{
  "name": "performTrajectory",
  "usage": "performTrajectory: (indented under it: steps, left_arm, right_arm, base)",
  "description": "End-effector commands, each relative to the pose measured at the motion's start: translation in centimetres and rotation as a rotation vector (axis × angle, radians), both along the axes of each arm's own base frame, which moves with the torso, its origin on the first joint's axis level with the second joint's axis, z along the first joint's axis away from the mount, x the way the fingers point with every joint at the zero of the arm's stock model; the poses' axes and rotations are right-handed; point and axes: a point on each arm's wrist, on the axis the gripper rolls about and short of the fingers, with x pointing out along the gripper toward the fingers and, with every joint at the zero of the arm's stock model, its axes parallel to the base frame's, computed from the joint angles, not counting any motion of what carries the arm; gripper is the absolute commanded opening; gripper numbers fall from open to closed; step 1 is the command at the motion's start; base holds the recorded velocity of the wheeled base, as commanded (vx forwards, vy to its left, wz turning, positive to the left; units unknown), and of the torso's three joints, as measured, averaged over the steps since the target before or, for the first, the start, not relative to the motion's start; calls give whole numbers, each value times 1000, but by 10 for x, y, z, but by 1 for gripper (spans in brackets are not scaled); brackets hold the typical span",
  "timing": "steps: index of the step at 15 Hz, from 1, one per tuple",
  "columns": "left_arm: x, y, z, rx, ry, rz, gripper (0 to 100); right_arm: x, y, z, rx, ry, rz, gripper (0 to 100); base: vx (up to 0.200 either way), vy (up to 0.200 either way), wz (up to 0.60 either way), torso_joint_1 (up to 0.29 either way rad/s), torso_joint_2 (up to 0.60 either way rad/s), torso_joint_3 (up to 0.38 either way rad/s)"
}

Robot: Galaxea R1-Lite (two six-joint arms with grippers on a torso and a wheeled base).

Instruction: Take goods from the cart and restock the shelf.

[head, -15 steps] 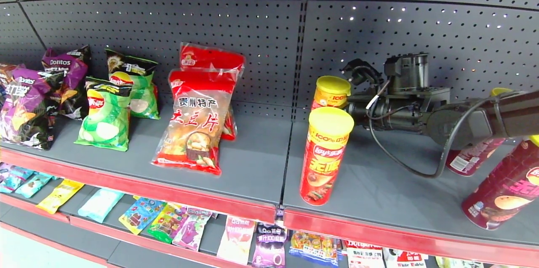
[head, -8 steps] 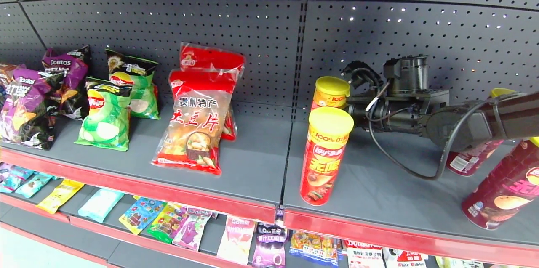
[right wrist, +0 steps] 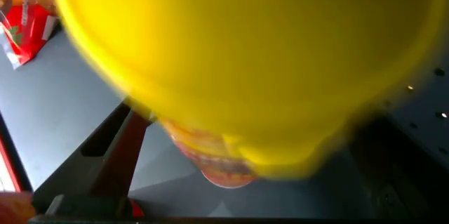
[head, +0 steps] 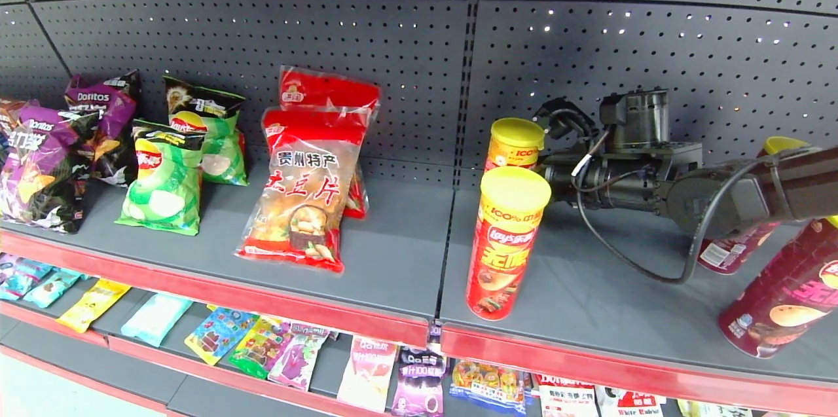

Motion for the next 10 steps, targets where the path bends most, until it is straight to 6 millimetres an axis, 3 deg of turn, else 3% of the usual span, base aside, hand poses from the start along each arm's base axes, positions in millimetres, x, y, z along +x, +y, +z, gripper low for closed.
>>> performTrajectory:
  steps: [1, 5, 10]
  left_arm:
    - [0, 0, 0, 0, 2, 0, 100]
    - [0, 0, 0, 0, 2, 0, 100]
    - [0, 0, 0, 0, 2, 0, 100]
  right_arm:
    - [-14, -5, 9, 5, -13, -1, 100]
    - [-49, -23, 20, 6, -21, -20, 100]
    - [-89, -41, 17, -3, 2, -32, 100]
  base:
    - [0, 0, 0, 0, 0, 0]
    - [0, 0, 0, 0, 0, 0]
    - [0, 0, 0, 0, 0, 0]
